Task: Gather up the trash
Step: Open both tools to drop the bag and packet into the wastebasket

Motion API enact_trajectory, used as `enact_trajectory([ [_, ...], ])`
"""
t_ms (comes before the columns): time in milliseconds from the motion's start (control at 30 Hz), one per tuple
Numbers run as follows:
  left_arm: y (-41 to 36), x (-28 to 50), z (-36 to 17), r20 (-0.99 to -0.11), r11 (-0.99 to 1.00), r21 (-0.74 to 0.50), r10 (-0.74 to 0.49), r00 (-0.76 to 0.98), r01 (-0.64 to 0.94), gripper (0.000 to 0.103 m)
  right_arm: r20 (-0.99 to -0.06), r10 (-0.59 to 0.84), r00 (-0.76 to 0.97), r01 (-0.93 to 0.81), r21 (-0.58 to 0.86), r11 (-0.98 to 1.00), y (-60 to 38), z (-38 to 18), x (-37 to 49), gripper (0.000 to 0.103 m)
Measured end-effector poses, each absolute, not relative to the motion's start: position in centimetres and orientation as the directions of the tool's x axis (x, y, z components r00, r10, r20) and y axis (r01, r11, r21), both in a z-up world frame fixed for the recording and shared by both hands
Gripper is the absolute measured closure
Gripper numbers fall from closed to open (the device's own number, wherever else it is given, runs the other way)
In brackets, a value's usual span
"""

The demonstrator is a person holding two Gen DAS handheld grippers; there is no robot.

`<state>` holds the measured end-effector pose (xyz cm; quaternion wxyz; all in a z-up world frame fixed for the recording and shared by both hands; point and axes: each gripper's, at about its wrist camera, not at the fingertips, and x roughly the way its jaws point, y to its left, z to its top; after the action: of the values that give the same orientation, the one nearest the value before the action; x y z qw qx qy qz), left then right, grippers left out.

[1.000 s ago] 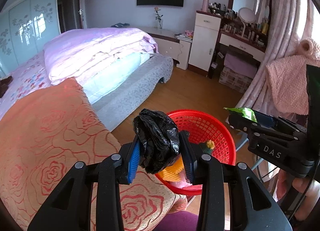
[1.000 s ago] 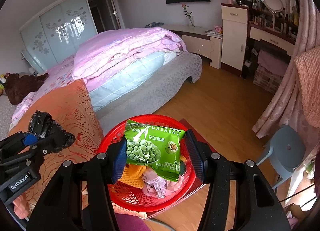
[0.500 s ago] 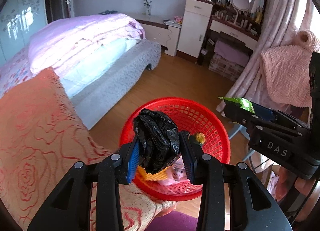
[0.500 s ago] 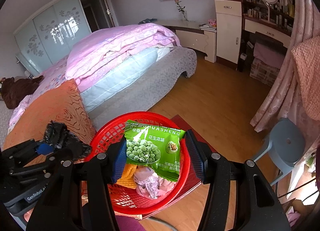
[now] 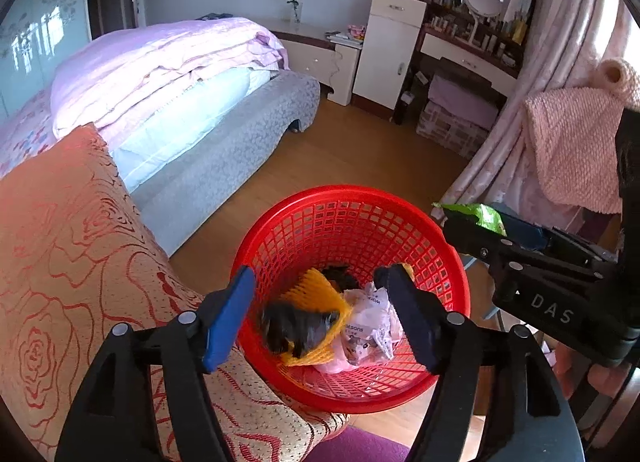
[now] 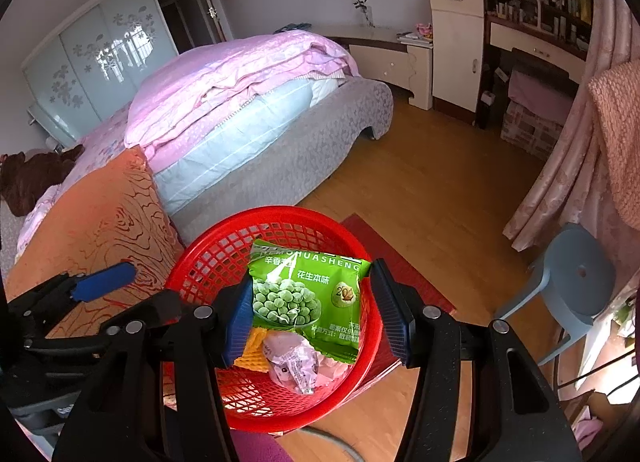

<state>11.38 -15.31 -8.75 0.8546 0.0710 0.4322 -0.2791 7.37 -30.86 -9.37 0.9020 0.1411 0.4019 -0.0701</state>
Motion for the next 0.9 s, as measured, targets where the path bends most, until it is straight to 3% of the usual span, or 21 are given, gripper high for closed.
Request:
enact_trajectory([
  [600,-11.5,10.8,-6.6,-0.73,0.882,-0.082,-0.369,0.575,0.463,0.033,-0.768,0.028,0.64,0.175,0.182,0.968,-28.6,-12.3,9.8,0.048],
  [733,-11.0,10.9,-6.2,-0.723,0.888,-0.08,-0.365,0.586,0.454,0.032,-0.76,0.057,0.648,0.136,0.188,0.973,-27.6,-12.5,10.0,0.026],
  [900,-10.4,10.7,-5.9,-0.711,0.893,-0.068,-0.357,0.606,0.445,0.028,-0.747,0.044,0.664,0.14,0.182,0.973,-27.8,-12.2,9.8,0.021],
])
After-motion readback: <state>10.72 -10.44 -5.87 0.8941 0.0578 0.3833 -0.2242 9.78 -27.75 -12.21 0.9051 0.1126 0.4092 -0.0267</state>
